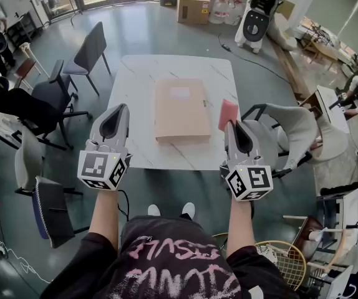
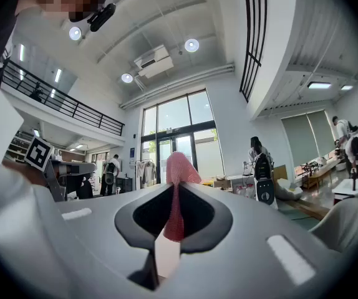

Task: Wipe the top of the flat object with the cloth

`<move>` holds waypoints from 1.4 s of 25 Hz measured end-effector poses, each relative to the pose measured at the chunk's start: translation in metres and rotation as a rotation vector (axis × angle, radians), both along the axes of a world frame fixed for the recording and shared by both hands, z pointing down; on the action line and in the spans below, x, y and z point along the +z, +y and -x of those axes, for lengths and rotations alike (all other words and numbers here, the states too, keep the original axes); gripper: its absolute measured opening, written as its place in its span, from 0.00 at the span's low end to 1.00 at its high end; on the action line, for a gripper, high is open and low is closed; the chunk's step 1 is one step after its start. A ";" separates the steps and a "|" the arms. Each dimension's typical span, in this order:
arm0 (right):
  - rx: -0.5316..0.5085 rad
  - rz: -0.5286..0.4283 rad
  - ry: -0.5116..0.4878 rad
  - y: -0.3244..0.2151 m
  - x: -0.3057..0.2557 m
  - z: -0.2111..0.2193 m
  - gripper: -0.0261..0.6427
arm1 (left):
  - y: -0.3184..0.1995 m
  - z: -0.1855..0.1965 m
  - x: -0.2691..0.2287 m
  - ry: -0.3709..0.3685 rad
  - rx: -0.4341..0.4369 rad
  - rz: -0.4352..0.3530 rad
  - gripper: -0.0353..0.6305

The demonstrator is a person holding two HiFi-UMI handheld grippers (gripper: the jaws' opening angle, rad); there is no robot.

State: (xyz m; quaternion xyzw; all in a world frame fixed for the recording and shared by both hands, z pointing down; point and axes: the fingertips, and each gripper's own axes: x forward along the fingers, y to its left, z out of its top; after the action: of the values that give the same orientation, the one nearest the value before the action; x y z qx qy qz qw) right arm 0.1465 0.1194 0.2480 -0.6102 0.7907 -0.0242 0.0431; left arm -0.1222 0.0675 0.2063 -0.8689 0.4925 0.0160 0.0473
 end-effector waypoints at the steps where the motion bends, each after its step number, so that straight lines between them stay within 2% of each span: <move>1: -0.001 -0.001 0.000 0.000 0.001 -0.001 0.10 | 0.001 -0.001 0.001 0.000 0.000 0.000 0.06; 17: 0.008 -0.013 -0.010 0.007 0.007 -0.009 0.10 | 0.013 -0.012 0.006 -0.012 0.002 0.009 0.06; 27: 0.004 -0.029 -0.019 0.008 0.007 -0.026 0.10 | 0.014 -0.030 0.006 -0.009 -0.001 0.013 0.06; 35: -0.039 -0.040 -0.028 0.003 0.009 -0.045 0.10 | 0.015 -0.057 0.008 -0.017 -0.010 0.015 0.06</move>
State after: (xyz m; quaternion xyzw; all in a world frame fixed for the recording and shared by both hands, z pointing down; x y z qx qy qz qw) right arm 0.1916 0.1219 0.2574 -0.5934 0.8020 -0.0177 0.0661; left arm -0.0648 0.0820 0.2145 -0.8669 0.4964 0.0046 0.0450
